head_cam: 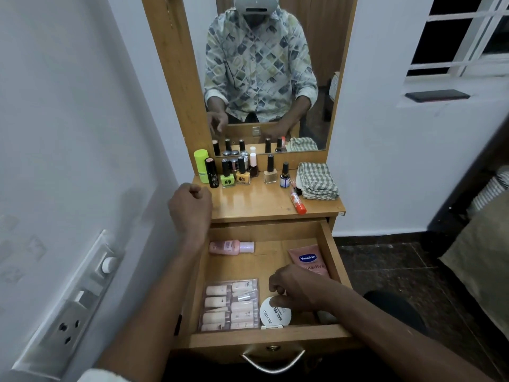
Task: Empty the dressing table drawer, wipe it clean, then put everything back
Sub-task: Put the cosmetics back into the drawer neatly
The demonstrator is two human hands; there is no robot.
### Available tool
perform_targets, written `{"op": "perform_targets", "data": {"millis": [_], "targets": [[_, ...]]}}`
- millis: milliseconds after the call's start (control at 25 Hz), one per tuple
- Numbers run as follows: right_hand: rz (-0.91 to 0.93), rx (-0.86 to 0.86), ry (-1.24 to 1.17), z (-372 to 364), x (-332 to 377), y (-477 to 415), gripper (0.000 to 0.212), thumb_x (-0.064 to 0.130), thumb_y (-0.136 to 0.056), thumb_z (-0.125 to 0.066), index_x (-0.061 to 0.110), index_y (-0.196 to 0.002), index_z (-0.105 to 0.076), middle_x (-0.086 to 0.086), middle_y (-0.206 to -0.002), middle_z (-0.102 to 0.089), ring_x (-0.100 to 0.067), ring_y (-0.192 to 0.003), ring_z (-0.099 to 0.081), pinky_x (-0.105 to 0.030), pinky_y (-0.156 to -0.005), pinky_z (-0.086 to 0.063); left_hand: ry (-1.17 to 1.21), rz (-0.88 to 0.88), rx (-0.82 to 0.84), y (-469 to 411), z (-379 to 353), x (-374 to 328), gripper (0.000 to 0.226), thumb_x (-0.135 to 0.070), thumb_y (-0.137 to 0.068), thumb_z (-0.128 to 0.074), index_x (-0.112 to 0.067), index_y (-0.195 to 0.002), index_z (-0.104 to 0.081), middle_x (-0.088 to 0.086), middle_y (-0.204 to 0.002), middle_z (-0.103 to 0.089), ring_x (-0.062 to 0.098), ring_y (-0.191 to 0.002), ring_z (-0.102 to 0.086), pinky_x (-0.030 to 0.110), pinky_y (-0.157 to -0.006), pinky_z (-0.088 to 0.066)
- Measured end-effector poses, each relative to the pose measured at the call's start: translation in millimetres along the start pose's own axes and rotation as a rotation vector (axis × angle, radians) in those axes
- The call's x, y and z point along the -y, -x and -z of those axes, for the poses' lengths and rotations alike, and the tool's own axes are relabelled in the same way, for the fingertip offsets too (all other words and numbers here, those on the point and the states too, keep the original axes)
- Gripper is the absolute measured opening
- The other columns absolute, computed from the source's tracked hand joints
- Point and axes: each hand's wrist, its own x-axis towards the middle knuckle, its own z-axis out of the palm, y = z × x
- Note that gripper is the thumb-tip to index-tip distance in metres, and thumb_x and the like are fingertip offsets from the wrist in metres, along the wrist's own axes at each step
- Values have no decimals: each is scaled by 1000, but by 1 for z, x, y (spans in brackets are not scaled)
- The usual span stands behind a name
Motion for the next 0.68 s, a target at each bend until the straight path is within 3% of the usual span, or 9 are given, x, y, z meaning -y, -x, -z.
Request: {"op": "perform_targets", "data": {"millis": [120,240,440,680], "targets": [[11,-3,33,-3,-1,0,30,27,-93,-62,11,-118,-61,-8,-113,-66,-19,-96,-64,-32,-81,-56,-3,-9,24,-35,-19,10,23,-8,-91,-60,-5,-112,-70,10,-105,-71,21,-95,-66,23,-78,-47],[25,11,61,-5,-2,0,25,24,-94,-58,10,-115,-63,-9,-113,-65,-20,-96,-64,-31,-81,-55,-25,-104,129,-65,-33,13,54,2,-92,-55,-11,-143,-46,14,-139,-51,26,-124,-52,35,-104,-46],[16,34,68,-3,-5,-3,22,21,-96,-55,9,-113,-62,-10,-113,-64,-21,-97,-63,-31,-82,-54,-235,-383,320,-107,-31,19,59,4,-88,-62,-21,-141,-51,14,-142,-39,31,-131,-42,41,-109,-41],[19,44,66,-5,-6,-5,22,22,-96,-56,10,-113,-63,-9,-113,-65,-20,-96,-63,-30,-81,-55,-157,-378,251,-110,-34,30,42,-13,-85,-73,-17,-121,-52,13,-118,-61,31,-104,-60,39,-87,-49]]}}
